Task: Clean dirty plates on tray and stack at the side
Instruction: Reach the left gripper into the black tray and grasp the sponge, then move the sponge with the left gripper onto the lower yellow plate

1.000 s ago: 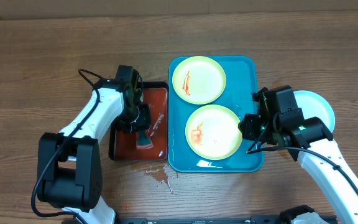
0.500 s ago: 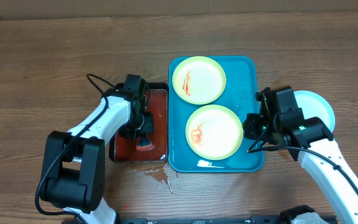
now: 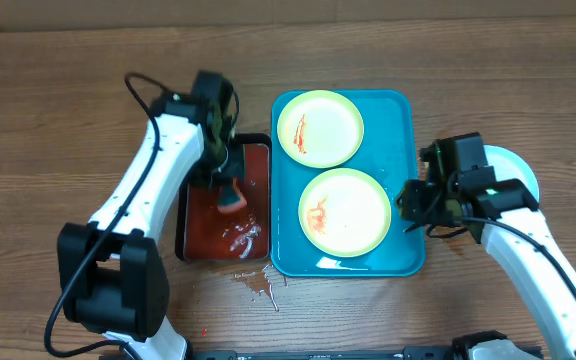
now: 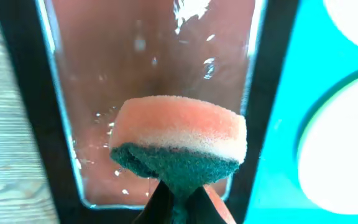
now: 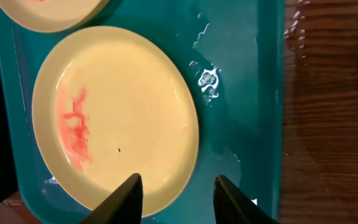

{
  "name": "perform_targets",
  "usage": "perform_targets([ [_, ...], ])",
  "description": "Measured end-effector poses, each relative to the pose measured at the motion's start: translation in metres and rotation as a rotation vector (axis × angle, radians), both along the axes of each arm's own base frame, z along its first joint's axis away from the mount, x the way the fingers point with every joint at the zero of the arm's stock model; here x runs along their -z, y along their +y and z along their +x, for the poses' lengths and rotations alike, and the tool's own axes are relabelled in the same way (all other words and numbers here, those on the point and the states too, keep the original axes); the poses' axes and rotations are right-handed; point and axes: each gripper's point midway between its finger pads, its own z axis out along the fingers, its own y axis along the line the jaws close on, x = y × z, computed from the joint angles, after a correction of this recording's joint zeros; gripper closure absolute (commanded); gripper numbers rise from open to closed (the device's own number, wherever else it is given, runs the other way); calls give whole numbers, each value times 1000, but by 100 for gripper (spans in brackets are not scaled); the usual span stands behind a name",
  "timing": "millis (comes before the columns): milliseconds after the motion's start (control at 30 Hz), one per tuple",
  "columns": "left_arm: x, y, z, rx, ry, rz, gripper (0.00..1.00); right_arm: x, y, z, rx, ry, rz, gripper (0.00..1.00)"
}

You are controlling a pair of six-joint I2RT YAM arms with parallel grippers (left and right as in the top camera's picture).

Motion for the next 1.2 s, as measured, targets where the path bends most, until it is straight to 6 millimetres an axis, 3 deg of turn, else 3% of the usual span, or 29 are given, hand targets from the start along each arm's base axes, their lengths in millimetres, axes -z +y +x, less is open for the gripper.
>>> perform_targets([
  [200,-43,-4,17,19,-78,-16,96,41,11,10,-25,71,-21,64],
  [300,-54,-5,20,21,-98,-20,96,60,17,15,-37,93,-27,67],
  [500,-57,-4,18,30,-91,-18,96,87,29,16,-56,130,-47,89],
  [700,-58,-10,20,54,-104,-21,96,88,30,17,-18,140,-32,96],
  [1000,-61,-52,24,153,-172,-49,96,88,31,16,-3,151,-23,96],
  [1200,-66,-79,42,159,-260,-133,96,87,31,16,-4,151,-23,96],
])
